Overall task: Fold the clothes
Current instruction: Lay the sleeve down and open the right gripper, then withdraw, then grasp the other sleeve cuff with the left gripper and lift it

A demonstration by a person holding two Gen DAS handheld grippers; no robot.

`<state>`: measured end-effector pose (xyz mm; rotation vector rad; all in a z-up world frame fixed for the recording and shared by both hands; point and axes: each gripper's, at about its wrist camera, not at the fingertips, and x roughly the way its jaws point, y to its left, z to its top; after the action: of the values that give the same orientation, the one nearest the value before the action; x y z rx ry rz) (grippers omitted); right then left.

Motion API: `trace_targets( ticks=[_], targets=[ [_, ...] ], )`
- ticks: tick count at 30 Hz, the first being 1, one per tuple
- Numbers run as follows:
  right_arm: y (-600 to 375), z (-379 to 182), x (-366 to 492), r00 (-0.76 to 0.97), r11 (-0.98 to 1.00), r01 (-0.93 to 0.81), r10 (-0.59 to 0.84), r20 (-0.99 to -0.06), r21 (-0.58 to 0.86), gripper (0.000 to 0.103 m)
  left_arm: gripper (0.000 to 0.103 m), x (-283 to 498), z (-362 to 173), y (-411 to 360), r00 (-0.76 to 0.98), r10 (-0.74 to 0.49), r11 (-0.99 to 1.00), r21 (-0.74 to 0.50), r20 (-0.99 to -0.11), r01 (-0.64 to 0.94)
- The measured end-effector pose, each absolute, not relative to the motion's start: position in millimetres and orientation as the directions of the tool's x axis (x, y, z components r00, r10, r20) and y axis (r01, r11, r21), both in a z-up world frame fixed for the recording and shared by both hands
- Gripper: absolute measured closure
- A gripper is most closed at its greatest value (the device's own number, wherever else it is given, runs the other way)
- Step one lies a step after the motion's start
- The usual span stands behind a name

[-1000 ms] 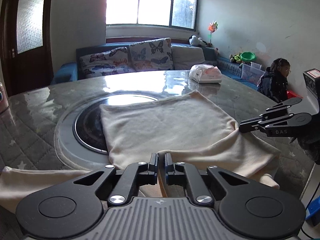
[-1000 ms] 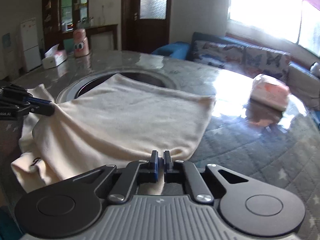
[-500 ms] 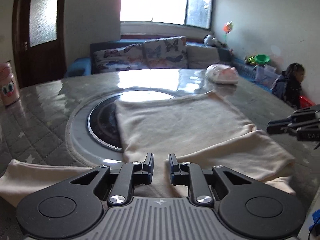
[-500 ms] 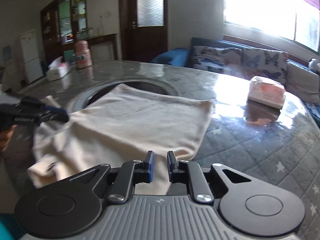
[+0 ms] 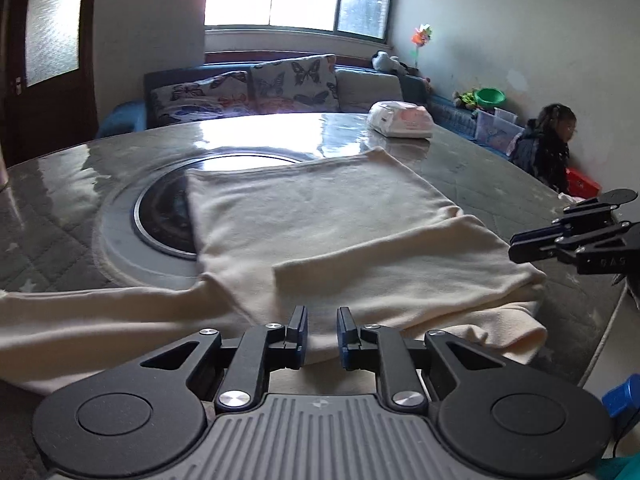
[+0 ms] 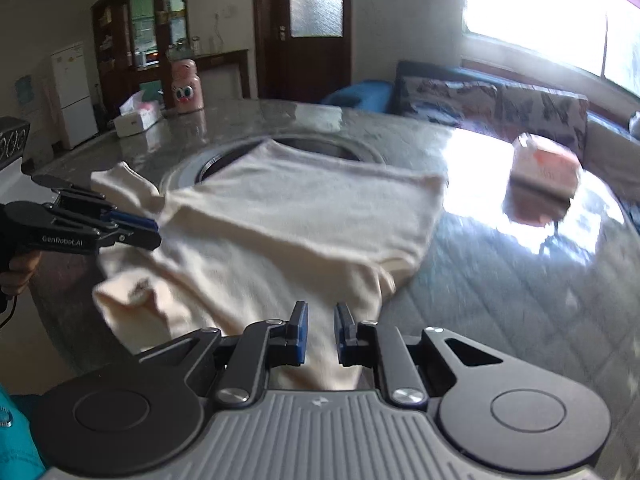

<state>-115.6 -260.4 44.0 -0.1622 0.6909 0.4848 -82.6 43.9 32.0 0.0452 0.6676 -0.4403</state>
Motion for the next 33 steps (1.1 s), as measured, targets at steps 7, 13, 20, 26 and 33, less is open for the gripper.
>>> trace_targets(
  ticks=[7, 13, 20, 26, 33],
  targets=[
    [-212, 41, -90, 0.604, 0.807, -0.591, 0.455, -0.654, 0.016, 0.089, 0.068, -88, 37, 90, 0.755, -0.253, 0.965, -0.098, -0.604, 0.244],
    [-158, 35, -87, 0.516, 0.7, -0.714, 0.54, -0.666, 0.014, 0.088, 0.06, -89, 42, 137, 0.797, -0.105, 0.994, -0.095, -0.594, 0.06],
    [-135, 27, -90, 0.471, 0.654, -0.756, 0.543, -0.695, -0.001, 0.085, 0.053, -82, 41, 185, 0.795, 0.073, 0.983, -0.092, -0.603, -0.16],
    [-141, 41, -96, 0.499, 0.667, -0.745, 0.549, -0.67, -0.008, 0.083, 0.053, -63, 34, 216, 0.763, 0.172, 0.942, -0.122, -0.623, -0.312],
    [-151, 45, -101, 0.521, 0.692, -0.722, 0.543, -0.659, -0.001, 0.083, 0.065, -50, 28, 222, 0.749, 0.206, 0.924, -0.127, -0.63, -0.361]
  ],
)
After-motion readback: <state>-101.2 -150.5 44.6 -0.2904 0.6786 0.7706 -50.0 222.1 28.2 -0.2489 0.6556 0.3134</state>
